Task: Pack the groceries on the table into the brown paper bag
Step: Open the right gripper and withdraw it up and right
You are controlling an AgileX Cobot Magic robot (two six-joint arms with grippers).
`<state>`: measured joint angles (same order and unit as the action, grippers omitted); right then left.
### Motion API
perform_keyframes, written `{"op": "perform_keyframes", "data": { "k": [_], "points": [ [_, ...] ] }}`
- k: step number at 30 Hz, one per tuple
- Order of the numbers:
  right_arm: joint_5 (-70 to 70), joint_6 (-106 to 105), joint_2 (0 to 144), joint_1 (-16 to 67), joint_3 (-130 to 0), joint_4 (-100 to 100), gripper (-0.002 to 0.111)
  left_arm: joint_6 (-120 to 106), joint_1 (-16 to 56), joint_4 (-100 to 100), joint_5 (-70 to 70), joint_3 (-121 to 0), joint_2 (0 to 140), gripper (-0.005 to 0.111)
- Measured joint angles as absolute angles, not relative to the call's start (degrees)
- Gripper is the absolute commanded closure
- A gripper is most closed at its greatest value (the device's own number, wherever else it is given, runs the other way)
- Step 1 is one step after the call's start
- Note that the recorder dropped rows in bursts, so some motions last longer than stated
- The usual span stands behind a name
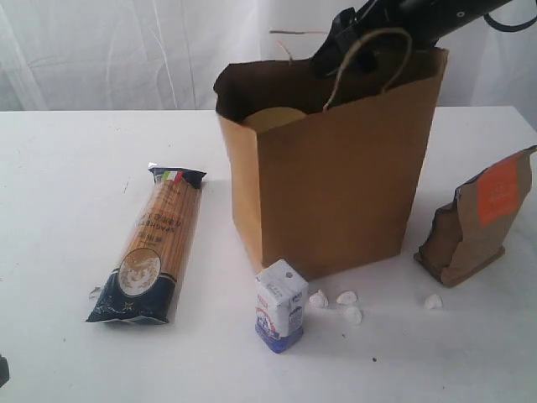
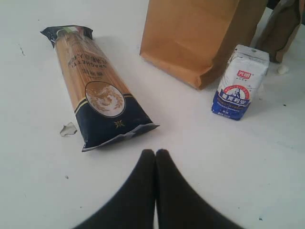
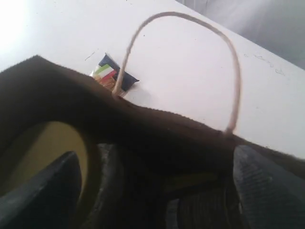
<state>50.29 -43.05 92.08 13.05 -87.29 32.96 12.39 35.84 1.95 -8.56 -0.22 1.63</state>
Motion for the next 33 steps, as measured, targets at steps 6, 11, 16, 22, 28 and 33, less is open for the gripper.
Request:
{"op": "perform_keyframes", "data": {
  "k": [6, 11, 16, 22, 28, 33],
  "points": [
    [50.3, -43.1, 92.1, 13.1, -87.3, 33.0, 0.028, 12.4, 35.8, 1.9, -8.6, -0.2, 1.6, 0.107],
    [50.3, -43.1, 92.0, 13.1, -87.3, 33.0, 0.029, 12.4, 35.8, 1.9, -8.6, -0.2, 1.6, 0.107],
    [50.1, -43.1, 91.5, 13.1, -87.3, 33.6, 0.029, 12.4, 35.8, 1.9, -8.6, -0.2, 1.6, 0.107],
    [48.6, -43.1, 86.8, 12.5, -87.3, 34.1, 0.037, 12.4, 35.8, 1.9, -8.6, -0.2, 1.6, 0.107],
    [47.7, -41.0, 80.4, 8.4, -87.3, 33.4, 0.038, 12.4, 35.8, 1.9, -8.6, -0.2, 1.6, 0.107],
    [47.6, -38.8, 74.9, 3.5, -87.3, 32.1, 0.038, 12.4, 35.8, 1.9, -8.6, -0.2, 1.6, 0.107]
  ]
}}
